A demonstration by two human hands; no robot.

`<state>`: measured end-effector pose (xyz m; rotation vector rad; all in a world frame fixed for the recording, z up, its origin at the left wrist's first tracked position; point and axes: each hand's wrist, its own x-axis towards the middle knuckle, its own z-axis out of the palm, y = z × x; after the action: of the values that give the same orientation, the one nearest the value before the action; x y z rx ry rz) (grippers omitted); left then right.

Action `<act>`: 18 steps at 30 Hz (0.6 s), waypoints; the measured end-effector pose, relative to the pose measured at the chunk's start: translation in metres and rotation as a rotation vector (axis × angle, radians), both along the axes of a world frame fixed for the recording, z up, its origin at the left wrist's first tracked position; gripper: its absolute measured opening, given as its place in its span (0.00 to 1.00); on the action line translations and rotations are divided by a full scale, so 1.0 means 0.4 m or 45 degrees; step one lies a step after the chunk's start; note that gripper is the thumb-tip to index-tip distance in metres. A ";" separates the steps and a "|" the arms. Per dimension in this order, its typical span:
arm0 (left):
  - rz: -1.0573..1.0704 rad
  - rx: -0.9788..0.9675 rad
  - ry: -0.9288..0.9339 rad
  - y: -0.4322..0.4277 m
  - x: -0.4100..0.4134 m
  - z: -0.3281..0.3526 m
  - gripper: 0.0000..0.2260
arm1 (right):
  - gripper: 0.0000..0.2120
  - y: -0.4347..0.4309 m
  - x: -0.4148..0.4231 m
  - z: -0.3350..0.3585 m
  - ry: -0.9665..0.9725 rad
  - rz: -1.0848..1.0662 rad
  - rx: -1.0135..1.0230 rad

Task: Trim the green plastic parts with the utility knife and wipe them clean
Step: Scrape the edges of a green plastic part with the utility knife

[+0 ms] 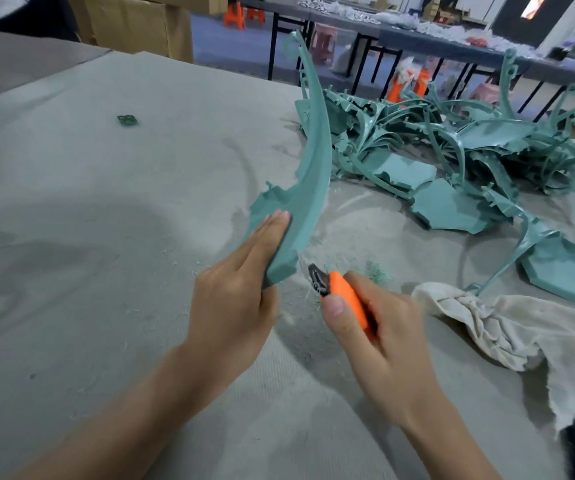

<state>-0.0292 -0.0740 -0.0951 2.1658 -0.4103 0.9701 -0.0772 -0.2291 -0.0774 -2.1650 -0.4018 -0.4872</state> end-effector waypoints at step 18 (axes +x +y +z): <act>-0.059 0.071 -0.109 -0.014 -0.010 0.001 0.24 | 0.29 -0.017 0.017 -0.009 -0.036 -0.193 0.020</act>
<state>-0.0333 -0.0797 -0.0946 2.1599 -0.5321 1.0397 -0.0702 -0.2357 -0.0811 -2.1855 -0.2490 -0.6035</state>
